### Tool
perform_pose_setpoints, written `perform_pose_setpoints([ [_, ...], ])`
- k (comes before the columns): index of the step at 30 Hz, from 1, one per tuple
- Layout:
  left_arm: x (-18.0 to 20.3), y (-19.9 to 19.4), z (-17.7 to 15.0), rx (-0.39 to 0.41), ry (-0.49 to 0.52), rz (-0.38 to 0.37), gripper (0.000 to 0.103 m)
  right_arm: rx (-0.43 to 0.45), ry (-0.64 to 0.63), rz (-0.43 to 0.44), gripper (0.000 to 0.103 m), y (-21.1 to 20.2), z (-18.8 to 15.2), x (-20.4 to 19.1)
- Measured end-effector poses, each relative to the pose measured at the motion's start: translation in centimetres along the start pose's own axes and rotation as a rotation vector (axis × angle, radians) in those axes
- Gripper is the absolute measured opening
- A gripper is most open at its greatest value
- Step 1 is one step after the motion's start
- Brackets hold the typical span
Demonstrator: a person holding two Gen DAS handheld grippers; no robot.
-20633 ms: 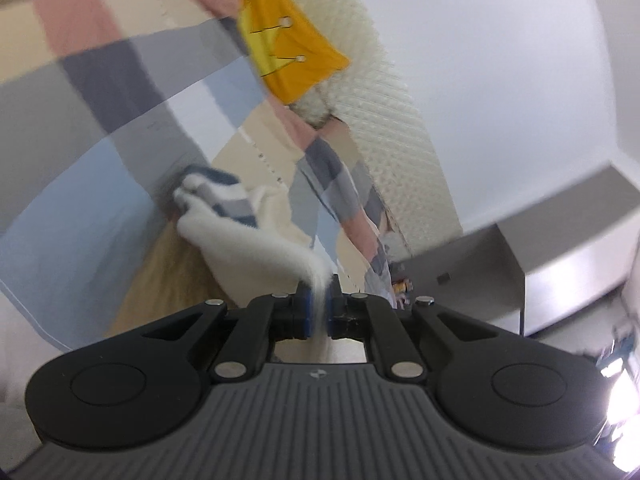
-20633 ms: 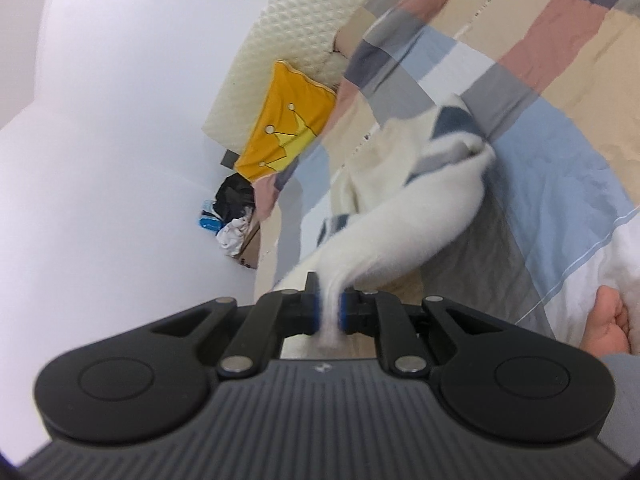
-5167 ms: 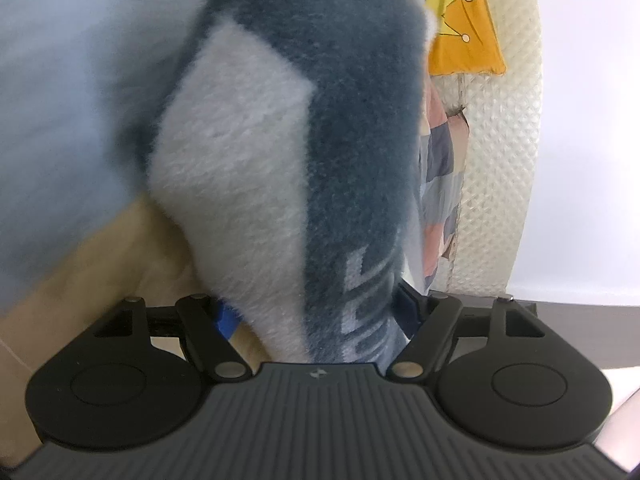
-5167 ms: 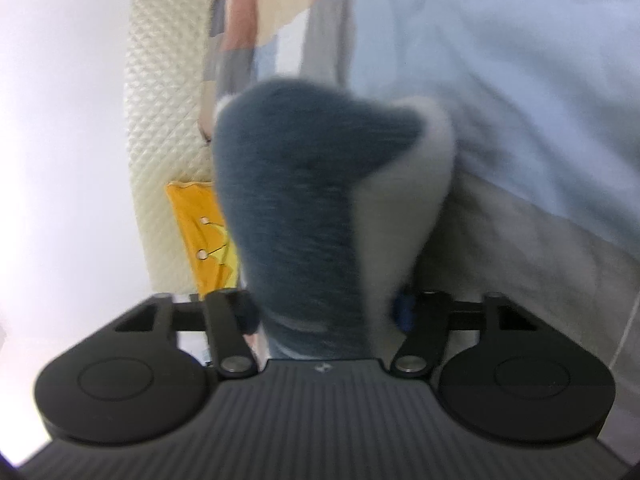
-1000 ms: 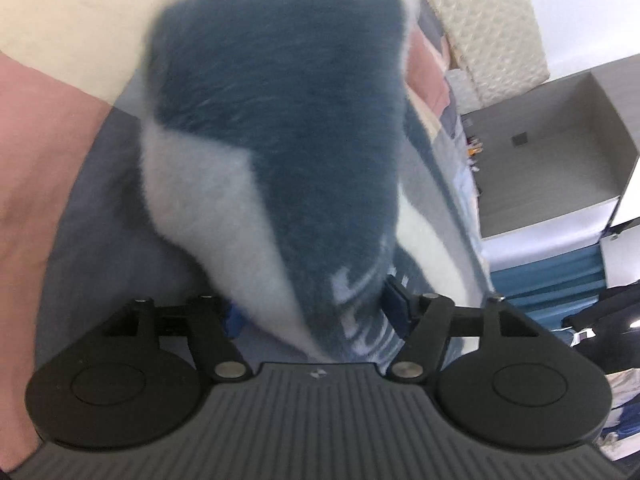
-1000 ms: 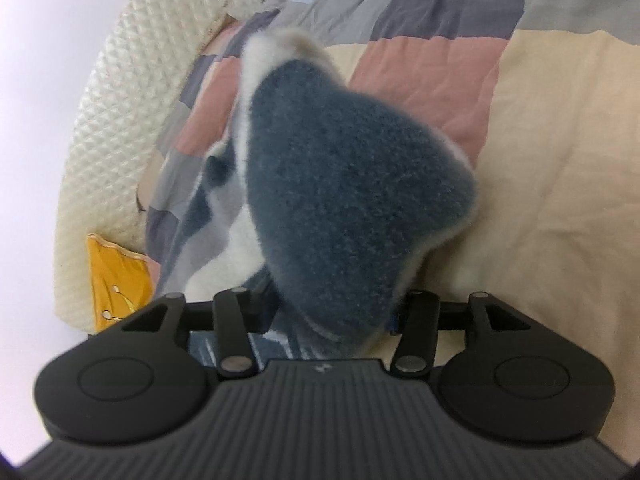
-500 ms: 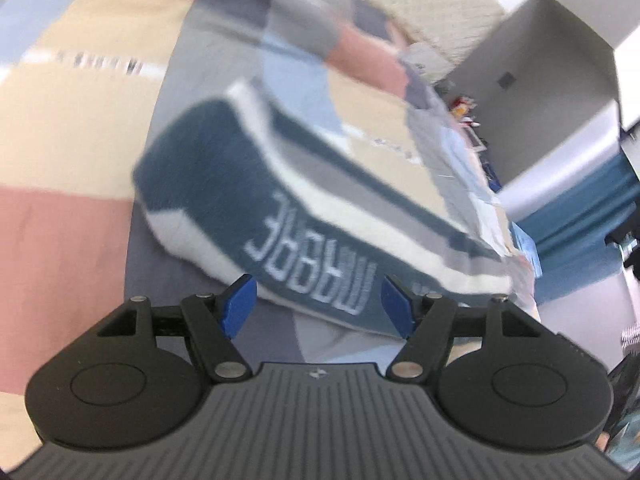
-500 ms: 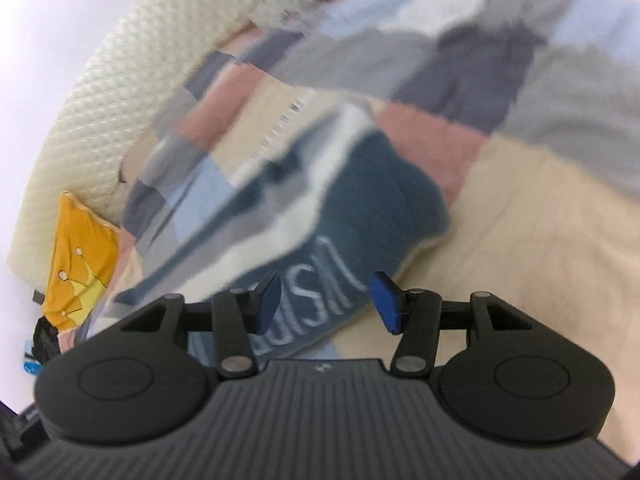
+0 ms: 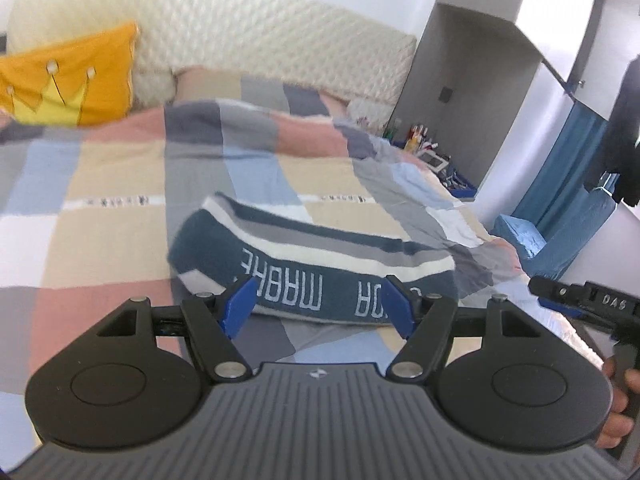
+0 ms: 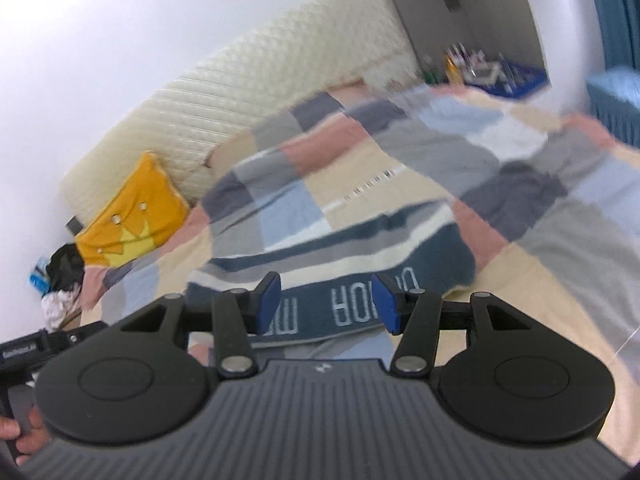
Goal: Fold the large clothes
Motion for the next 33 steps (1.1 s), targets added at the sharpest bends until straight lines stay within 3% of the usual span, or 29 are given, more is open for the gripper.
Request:
perform_pose_setpoints([
  [6, 1.8, -6.0, -3.1, 0.062, 0.047, -0.027, 0.073, 0.089, -0.098, 0.001, 0.054, -5.9, -1.0, -3.0],
  [14, 2.7, -10.8, -8.9, 0.101, 0.071, -0.056, 0.073, 0.142, -0.181, 0.019, 0.054, -11.2, -5.0, -5.3],
  [23, 2.5, -14.5, -12.4, 0.165, 0.07, -0.077, 0.074, 0.167, -0.276, 0.032, 0.054, -13.8, -8.3, -8.0],
  [27, 2.8, -16.1, -13.1, 0.216, 0.105, -0.047, 0.074, 0.168, -0.264, 0.041, 0.054, -14.0, -9.5, -8.4],
  [33, 2.8, -17.2, -13.3, 0.226, 0.119, -0.059, 0.074, 0.166, -0.256, 0.02, 0.054, -13.9, -11.0, -8.3],
])
Point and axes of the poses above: each gripper's, at about its wrist camera, not at the fingertips, and y roughly the way its jaws point, x to its right, z to its top, the point moved 6 cm from there along y, roughly the way its jaws point, and after that the axes turned 10 degrees about -y, right-handed, at the moved point
